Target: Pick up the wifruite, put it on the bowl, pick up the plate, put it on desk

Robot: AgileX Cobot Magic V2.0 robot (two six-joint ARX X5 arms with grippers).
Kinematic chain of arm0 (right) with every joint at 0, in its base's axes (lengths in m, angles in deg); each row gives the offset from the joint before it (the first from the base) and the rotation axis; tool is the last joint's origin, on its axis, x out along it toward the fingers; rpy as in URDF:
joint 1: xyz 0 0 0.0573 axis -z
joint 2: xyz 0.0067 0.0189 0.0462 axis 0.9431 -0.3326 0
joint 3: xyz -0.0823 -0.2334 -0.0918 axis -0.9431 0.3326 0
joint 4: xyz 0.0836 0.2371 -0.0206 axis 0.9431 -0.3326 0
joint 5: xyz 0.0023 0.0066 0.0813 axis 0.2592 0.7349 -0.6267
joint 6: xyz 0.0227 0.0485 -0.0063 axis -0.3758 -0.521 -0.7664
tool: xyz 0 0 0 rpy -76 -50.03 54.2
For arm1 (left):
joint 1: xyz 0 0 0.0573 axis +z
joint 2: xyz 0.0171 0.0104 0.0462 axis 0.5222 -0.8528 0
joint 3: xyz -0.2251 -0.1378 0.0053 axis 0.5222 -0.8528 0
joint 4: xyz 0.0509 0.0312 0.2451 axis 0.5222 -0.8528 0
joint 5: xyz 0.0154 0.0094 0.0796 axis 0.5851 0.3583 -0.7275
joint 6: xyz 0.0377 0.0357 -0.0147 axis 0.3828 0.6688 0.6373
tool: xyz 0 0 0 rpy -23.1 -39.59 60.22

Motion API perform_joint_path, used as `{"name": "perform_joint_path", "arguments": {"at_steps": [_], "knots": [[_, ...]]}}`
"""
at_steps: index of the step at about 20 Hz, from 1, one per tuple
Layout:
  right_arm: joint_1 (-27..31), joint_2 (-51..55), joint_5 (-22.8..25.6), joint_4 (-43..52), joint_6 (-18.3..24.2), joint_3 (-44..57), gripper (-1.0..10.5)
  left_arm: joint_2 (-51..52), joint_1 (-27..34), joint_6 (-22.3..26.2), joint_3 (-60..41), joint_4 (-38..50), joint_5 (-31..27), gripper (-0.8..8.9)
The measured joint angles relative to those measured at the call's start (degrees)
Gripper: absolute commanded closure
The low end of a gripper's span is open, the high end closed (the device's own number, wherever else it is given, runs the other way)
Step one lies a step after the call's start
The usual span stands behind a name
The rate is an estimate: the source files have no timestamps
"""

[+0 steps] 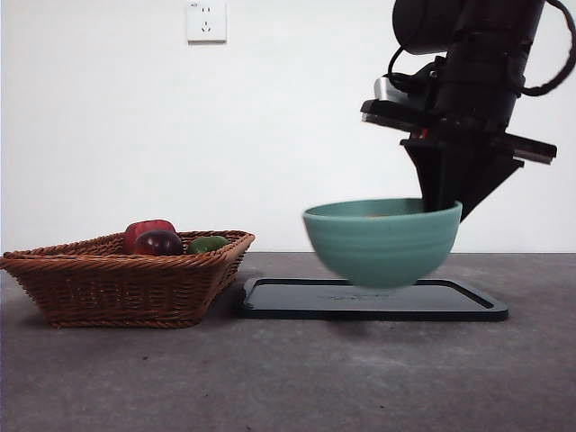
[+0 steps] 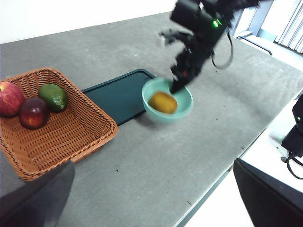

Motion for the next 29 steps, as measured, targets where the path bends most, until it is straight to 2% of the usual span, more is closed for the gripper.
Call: {"name": "perform_joint_path", "arguments": {"at_steps": [3, 6, 11, 19, 22, 24, 26, 29], "knots": [[3.61, -5.77, -0.07, -2.38, 1.53, -7.76, 9.4, 0.0, 0.0, 0.0, 0.0, 0.0, 0.0, 1.88], [5.75, -12.5, -2.75, -2.97, 2.43, -14.51, 9.4, 0.0, 0.0, 0.02, 0.0, 0.0, 0.0, 1.88], [6.23, -22.93, -3.34, -3.52, 2.47, -24.0, 9.4, 0.0, 0.0, 0.02, 0.0, 0.0, 0.0, 1.88], [6.23, -25.83, -4.24, -4.33, 3.78, -24.65, 9.2, 0.0, 0.0, 0.22, 0.0, -0.02, 0.0, 1.88], [6.23, -25.83, -4.22, -4.35, 3.93, -24.65, 6.4, 0.0, 0.0, 0.22, 0.0, -0.02, 0.0, 1.88], [6.56, -25.81, -3.76, -5.2, 3.93, -24.76, 6.1, 0.0, 0.0, 0.2, 0.0, -0.02, 0.0, 1.88], [6.64, -24.87, -0.59, -7.23, 3.93, -24.96, 5.3, 0.0, 0.0, 0.2, 0.0, -0.02, 0.0, 1.88], [6.67, -15.74, 1.73, -8.83, 3.98, -25.14, 4.4, 0.0, 0.0, 0.22, 0.0, -0.02, 0.0, 1.88]]}}
